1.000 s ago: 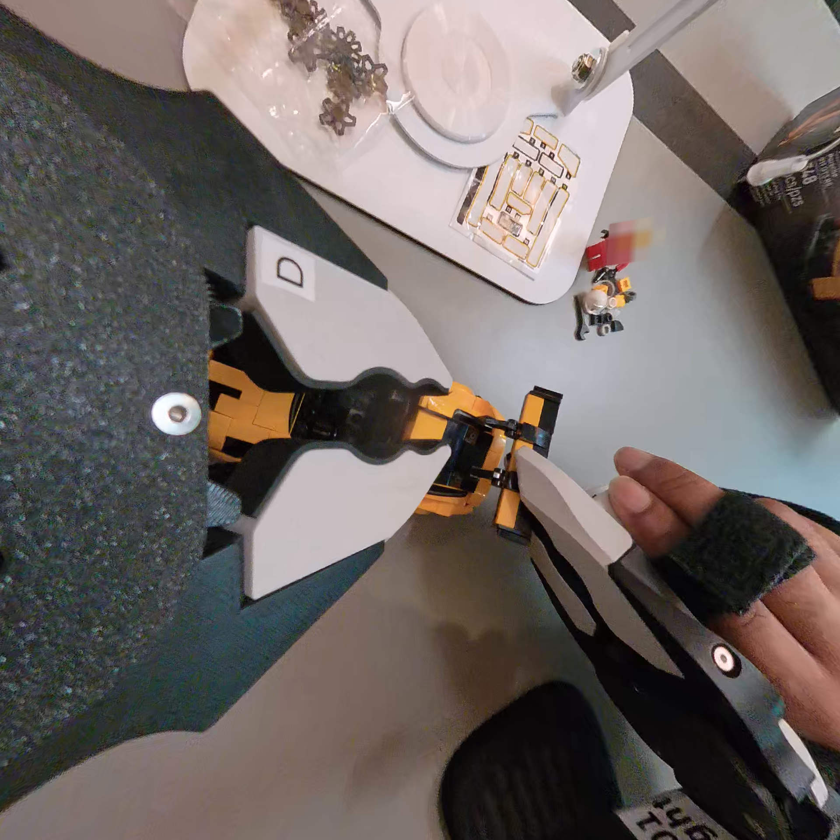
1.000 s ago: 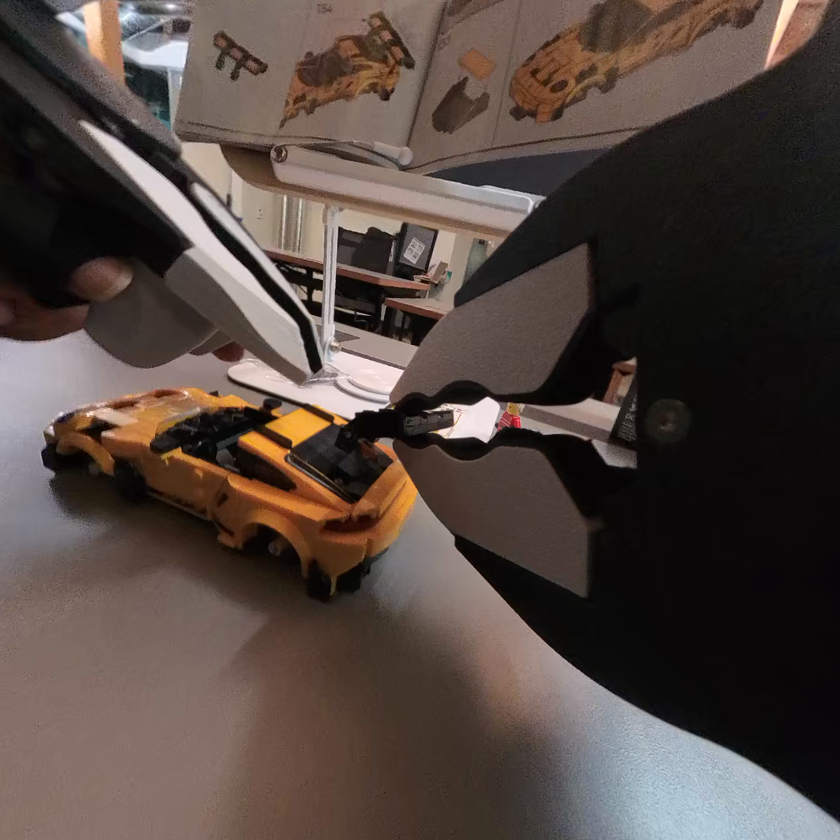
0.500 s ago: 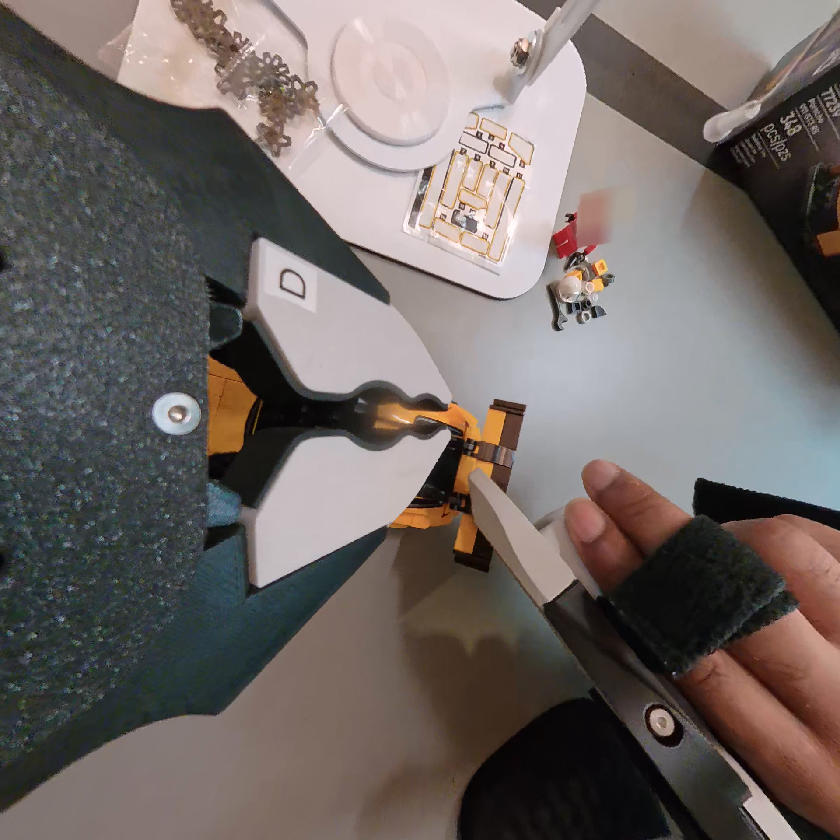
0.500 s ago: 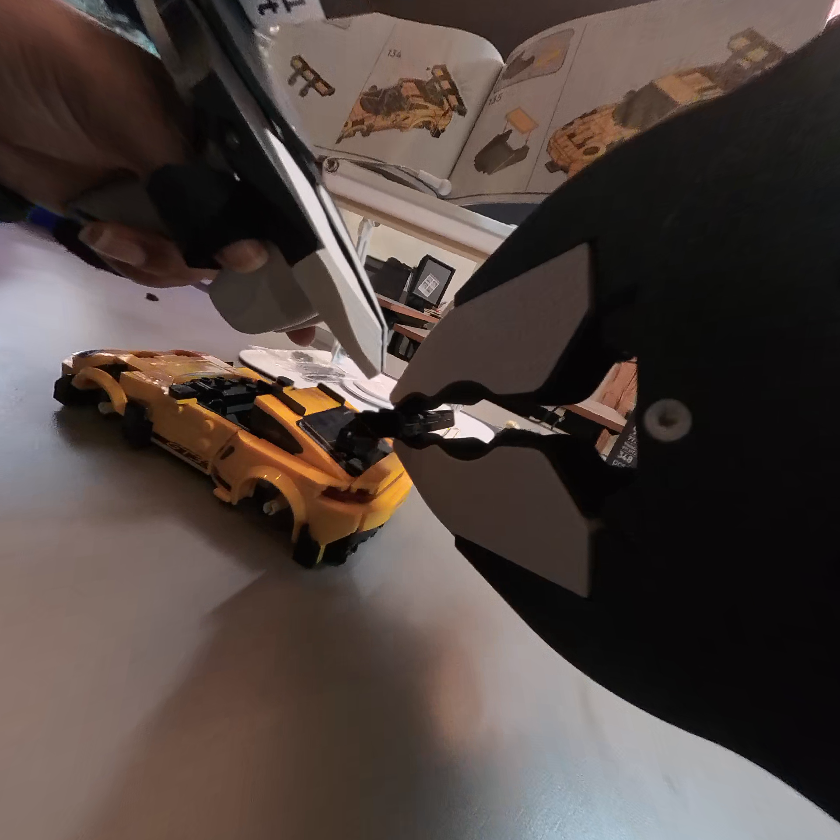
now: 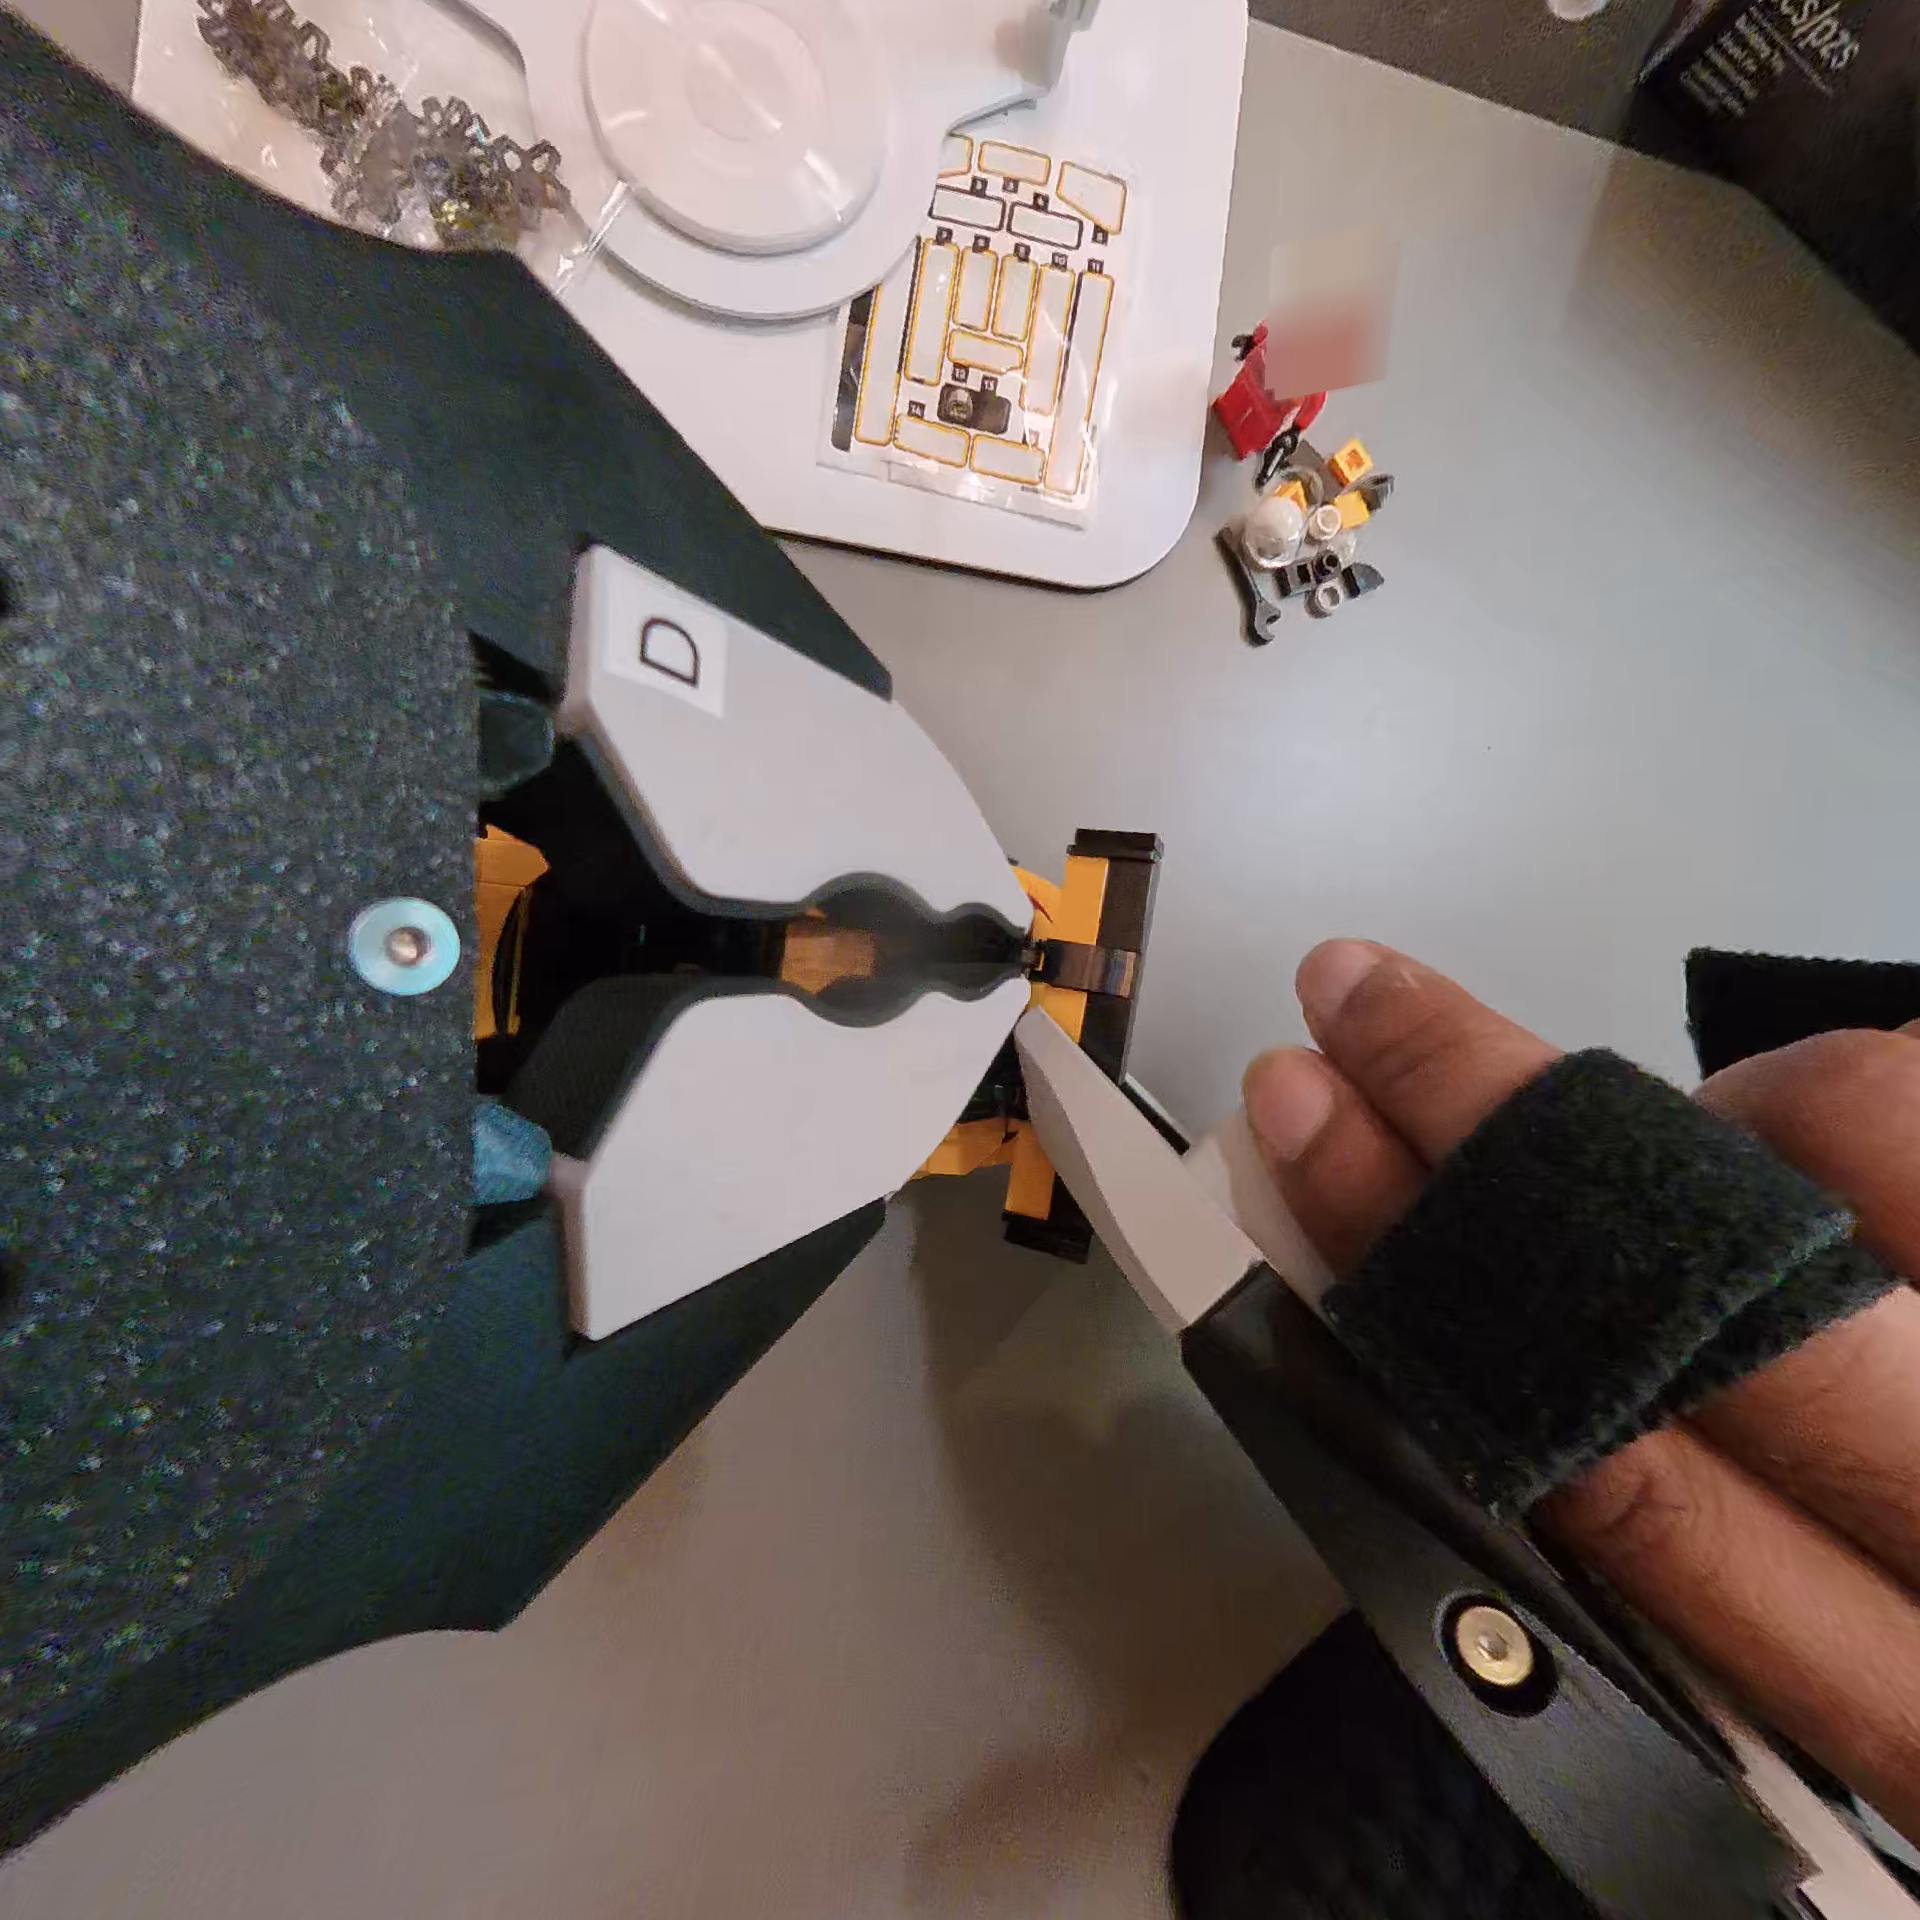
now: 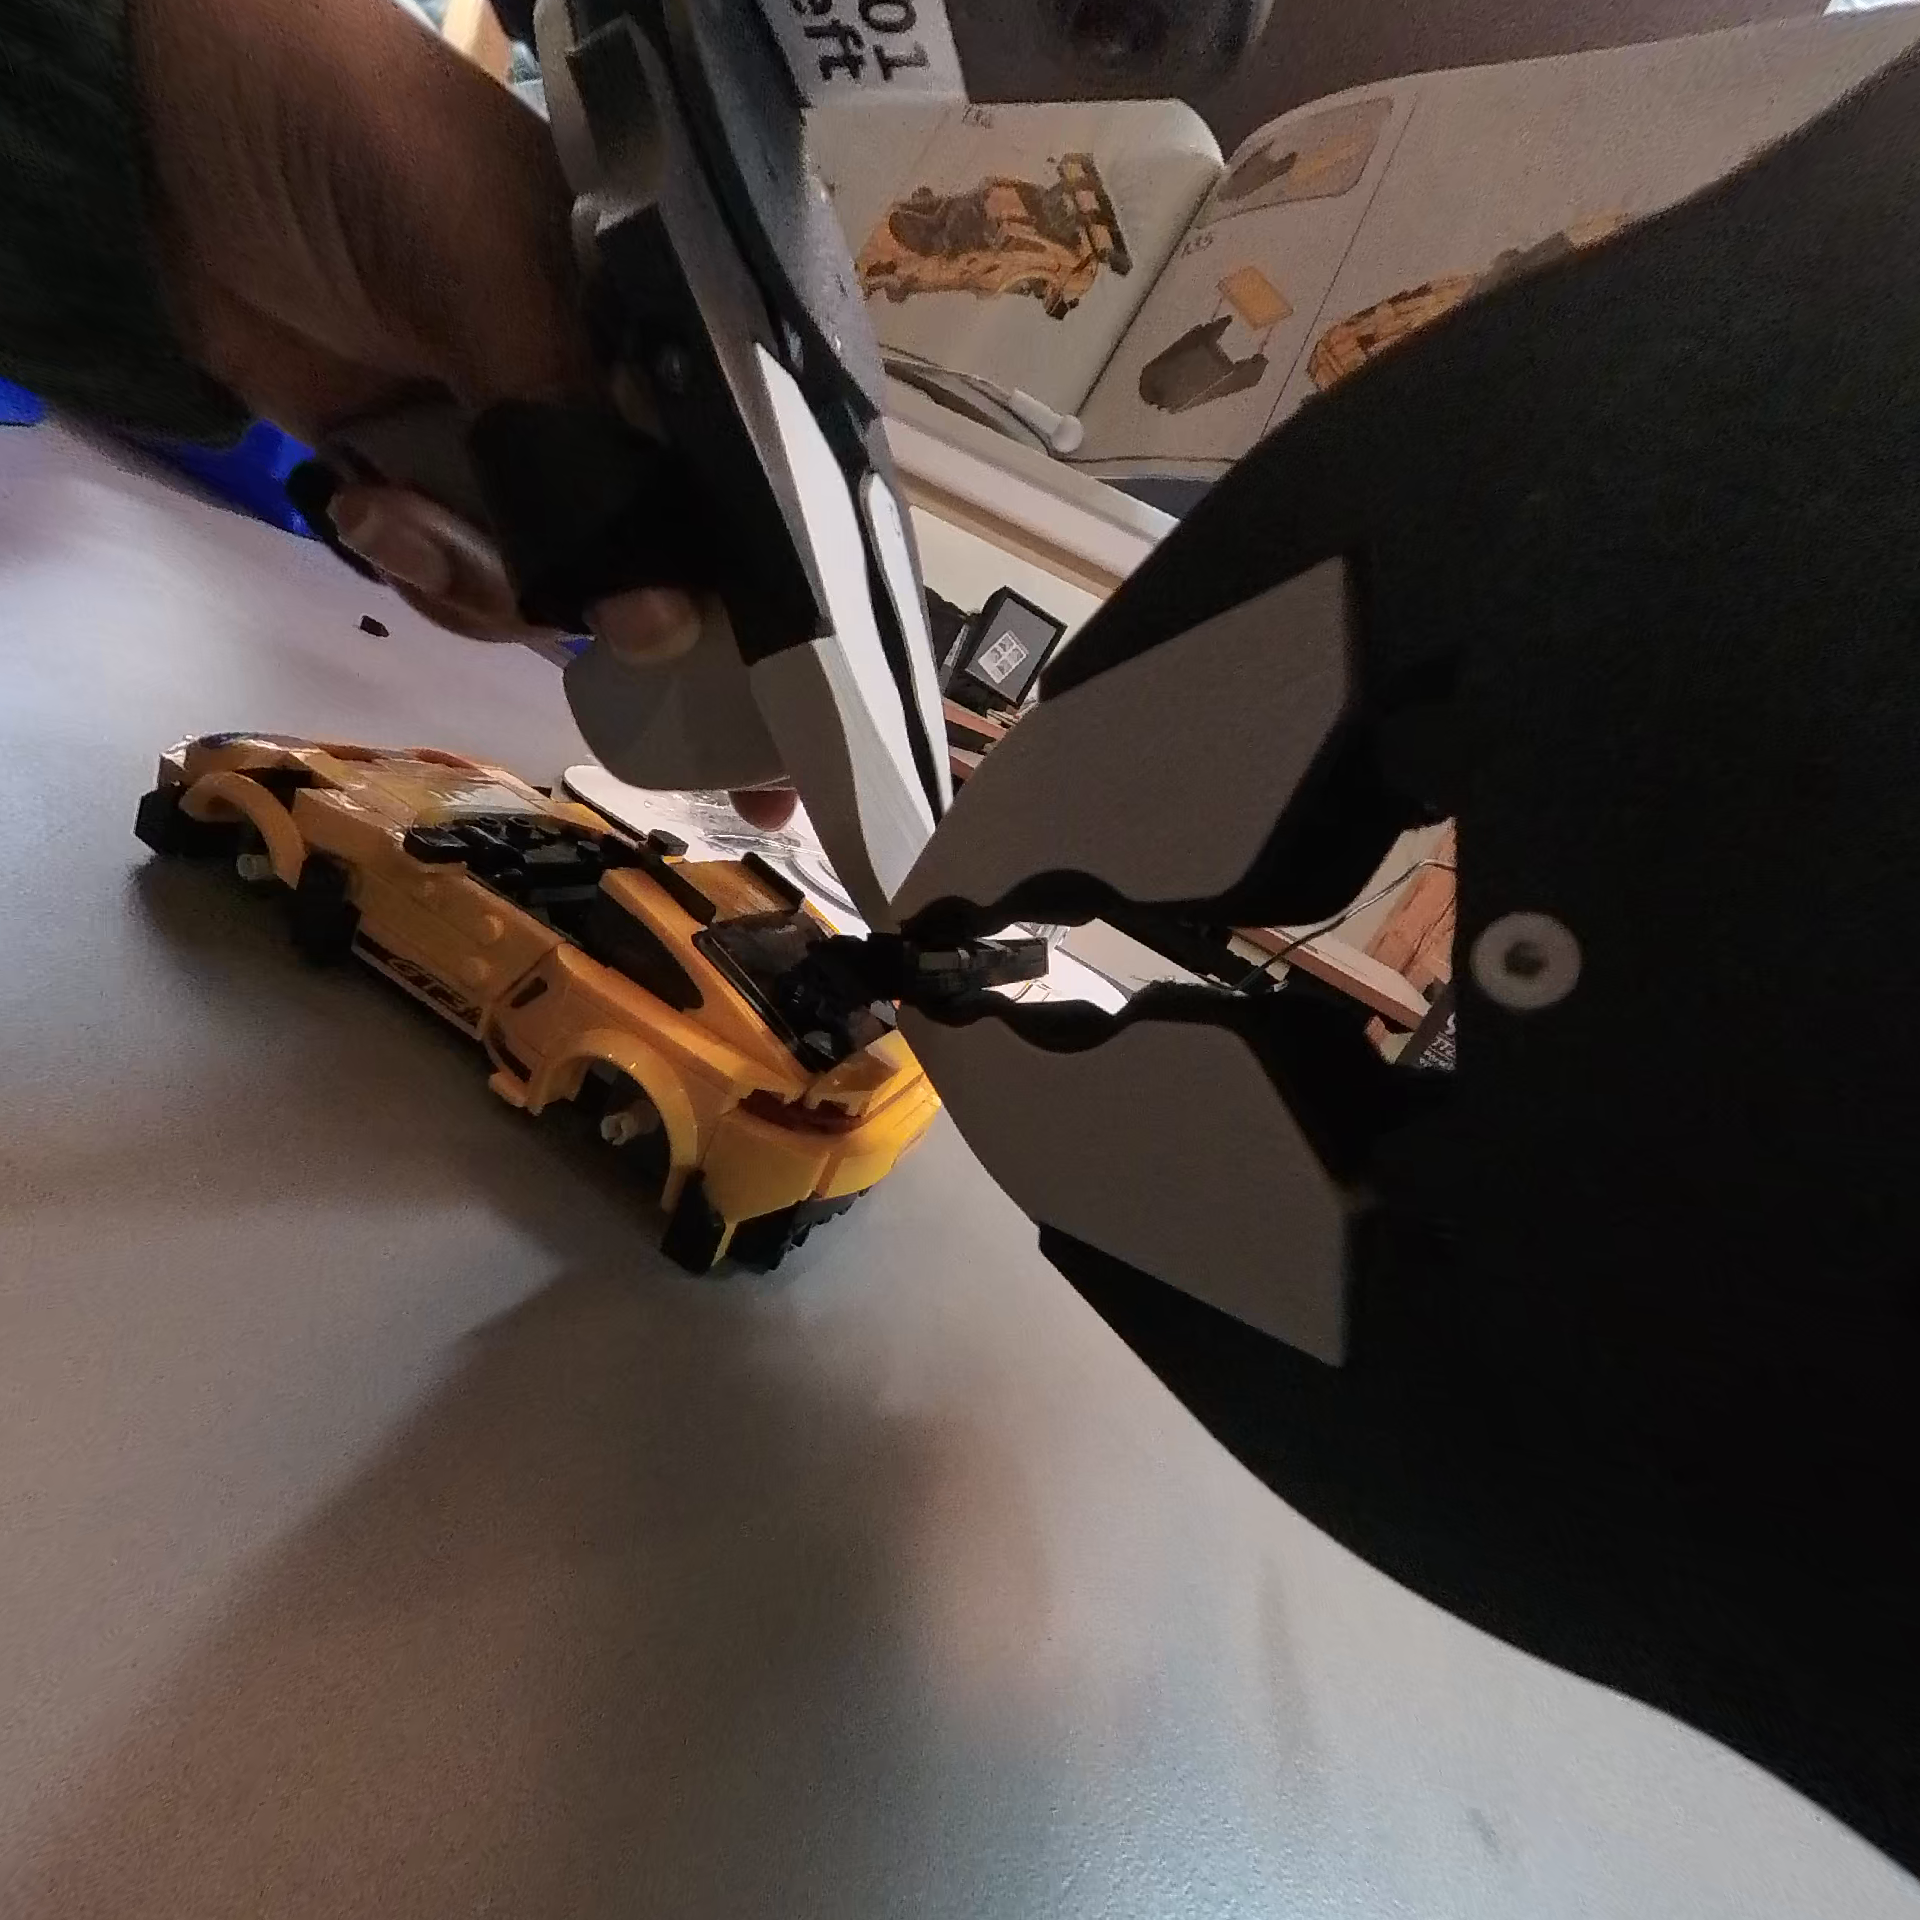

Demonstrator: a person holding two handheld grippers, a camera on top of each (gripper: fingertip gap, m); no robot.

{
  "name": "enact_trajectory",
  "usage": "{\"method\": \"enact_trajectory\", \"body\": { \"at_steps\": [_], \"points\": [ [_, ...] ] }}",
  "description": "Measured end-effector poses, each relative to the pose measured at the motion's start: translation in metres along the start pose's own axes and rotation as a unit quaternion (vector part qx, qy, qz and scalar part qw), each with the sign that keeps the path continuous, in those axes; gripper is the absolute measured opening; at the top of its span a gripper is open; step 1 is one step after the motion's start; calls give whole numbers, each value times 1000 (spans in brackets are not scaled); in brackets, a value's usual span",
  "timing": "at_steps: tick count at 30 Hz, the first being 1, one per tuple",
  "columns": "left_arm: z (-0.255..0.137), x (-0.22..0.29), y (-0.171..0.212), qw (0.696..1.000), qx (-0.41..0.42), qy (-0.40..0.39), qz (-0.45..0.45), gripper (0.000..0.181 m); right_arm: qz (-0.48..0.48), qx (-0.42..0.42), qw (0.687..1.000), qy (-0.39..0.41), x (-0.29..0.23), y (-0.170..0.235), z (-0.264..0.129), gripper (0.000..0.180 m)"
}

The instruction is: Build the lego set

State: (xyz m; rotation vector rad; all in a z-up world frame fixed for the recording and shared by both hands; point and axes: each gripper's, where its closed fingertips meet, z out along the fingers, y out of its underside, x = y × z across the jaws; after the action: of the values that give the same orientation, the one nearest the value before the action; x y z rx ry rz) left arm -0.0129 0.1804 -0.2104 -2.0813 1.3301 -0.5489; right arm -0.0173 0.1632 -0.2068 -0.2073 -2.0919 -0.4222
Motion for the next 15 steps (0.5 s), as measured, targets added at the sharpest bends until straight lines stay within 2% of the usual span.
{"method": "enact_trajectory", "body": {
  "at_steps": [15],
  "points": [
    [4, 1, 10, 997, -54, 8, 46, 5, -8, 20, 1000, -2, 0, -2, 0, 8]
  ]
}}
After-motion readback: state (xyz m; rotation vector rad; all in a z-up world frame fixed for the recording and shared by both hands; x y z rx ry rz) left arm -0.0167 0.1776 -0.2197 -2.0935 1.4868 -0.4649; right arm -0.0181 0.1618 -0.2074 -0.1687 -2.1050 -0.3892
